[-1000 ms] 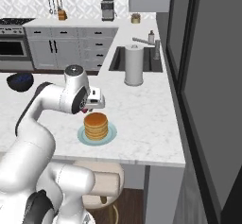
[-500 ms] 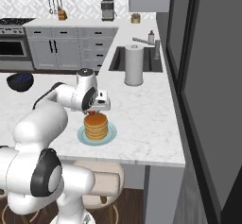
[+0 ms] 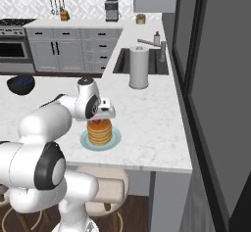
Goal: Take the strawberry from the fridge and place it on top of the pancake, located on the dining counter.
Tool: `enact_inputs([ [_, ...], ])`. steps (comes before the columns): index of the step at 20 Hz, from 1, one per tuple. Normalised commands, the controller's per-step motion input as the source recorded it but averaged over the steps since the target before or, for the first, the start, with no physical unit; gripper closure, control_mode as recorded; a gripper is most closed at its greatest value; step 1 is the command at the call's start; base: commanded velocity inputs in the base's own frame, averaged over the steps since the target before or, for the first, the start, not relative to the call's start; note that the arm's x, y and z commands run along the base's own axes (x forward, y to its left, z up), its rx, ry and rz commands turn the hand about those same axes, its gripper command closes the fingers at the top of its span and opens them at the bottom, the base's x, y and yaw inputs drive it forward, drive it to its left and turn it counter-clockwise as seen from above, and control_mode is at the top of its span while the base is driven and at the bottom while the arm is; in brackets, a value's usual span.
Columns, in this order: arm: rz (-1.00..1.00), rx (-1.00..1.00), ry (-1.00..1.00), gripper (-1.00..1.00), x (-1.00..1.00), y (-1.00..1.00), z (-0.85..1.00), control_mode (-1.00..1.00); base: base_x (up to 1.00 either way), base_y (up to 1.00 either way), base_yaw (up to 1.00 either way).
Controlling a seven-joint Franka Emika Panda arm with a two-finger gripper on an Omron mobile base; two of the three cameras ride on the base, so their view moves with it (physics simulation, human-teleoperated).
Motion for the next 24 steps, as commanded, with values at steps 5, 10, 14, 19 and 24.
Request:
enact_inputs([
  [5, 0.0, -0.06, -0.01, 1.0, 0.12, 0.0, -0.22, -1.0, 0.0, 0.0, 0.0],
  [10, 0.01, 0.0, 0.0, 1.0, 0.06, 0.0, -0.06, -1.0, 0.0, 0.0, 0.0],
  [14, 0.03, 0.0, 0.0, -1.0, 0.04, 0.0, 0.0, -1.0, 0.0, 0.0, 0.0],
  [19, 0.03, 0.0, 0.0, -1.0, 0.0, 0.0, 0.0, -1.0, 0.0, 0.0, 0.0],
  [24, 0.03, 0.0, 0.0, -1.0, 0.0, 0.0, 0.0, -1.0, 0.0, 0.0, 0.0],
])
